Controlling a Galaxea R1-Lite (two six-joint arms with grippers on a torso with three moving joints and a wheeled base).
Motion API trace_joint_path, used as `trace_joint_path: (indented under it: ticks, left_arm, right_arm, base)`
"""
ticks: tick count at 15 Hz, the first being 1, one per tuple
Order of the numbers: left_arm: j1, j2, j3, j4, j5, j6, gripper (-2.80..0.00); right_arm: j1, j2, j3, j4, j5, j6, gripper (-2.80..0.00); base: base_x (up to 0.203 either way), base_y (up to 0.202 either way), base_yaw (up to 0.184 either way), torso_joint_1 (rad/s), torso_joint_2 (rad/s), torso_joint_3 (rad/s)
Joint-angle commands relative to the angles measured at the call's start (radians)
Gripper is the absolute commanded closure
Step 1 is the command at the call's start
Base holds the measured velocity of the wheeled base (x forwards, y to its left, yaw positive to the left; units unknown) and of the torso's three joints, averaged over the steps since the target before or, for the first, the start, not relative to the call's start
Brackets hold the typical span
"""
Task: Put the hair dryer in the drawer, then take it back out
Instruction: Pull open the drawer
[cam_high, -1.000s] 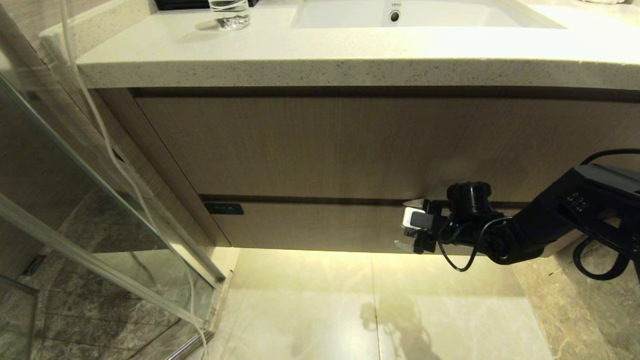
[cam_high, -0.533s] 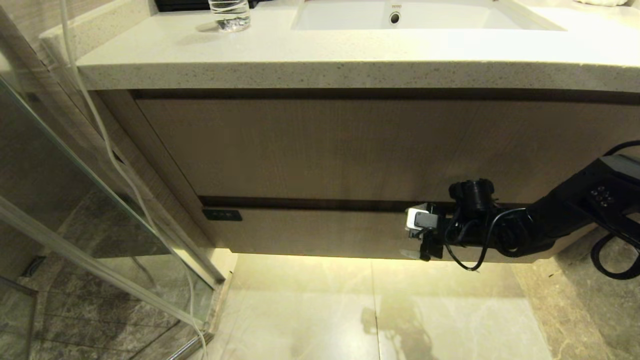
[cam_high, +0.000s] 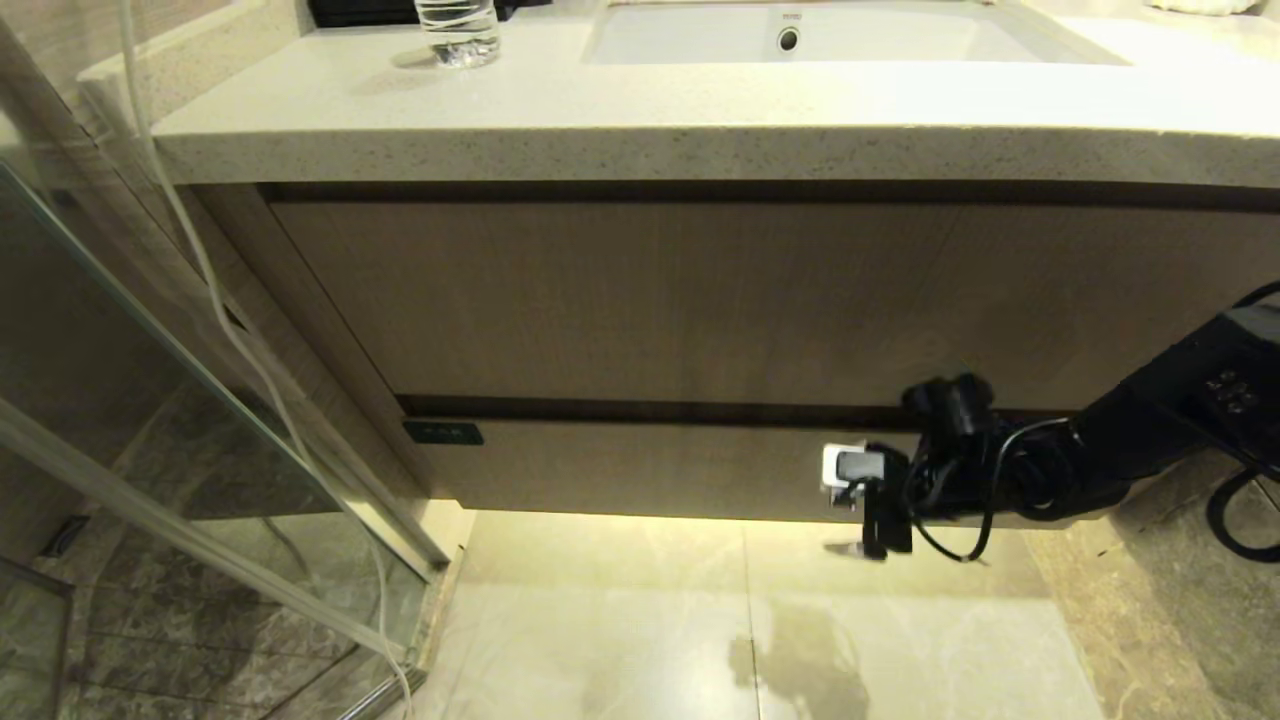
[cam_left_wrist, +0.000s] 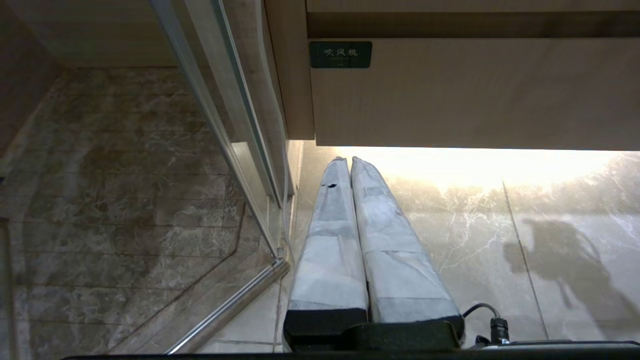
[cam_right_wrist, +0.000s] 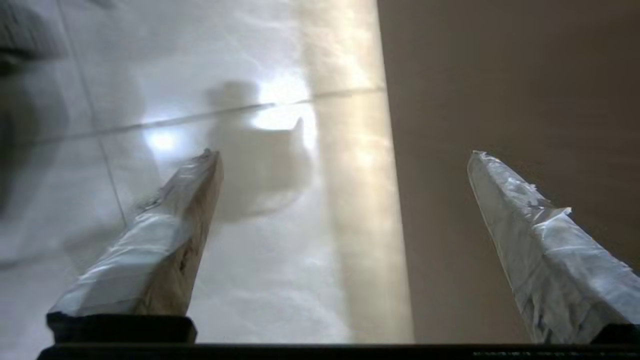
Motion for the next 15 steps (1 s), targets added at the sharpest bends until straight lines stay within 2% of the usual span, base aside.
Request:
trace_joint_path:
  ticks: [1,4,8,13,15]
  left_arm:
    - [0.0,0.0,0.0,0.0,0.0,0.0,0.0]
    - [0.0,0.0,0.0,0.0,0.0,0.0,0.0]
    - [0.0,0.0,0.0,0.0,0.0,0.0,0.0]
    - [0.0,0.0,0.0,0.0,0.0,0.0,0.0]
    - [0.0,0.0,0.0,0.0,0.0,0.0,0.0]
  right_arm:
    - [-0.001,-0.046,0.022,-0.041,-0.031,-0.006,-2.8]
    - [-0.001,-0.082,0.035,-0.012,-0.047,-0.007,-2.8]
    - [-0.001,-0.123,0.055,-0.041,-0.043,-0.007,-2.8]
    - [0.01,-0.122,0.079,-0.209,-0.041,0.011,-2.8]
    - [0.012,-0.1,0.066,-0.225,-0.041,0.014,-2.8]
  base:
    - [0.0,0.0,0.0,0.0,0.0,0.0]
    - [0.0,0.0,0.0,0.0,0.0,0.0]
    - [0.0,0.0,0.0,0.0,0.0,0.0]
    - [0.0,0.0,0.0,0.0,0.0,0.0]
    - [0.0,0.0,0.0,0.0,0.0,0.0]
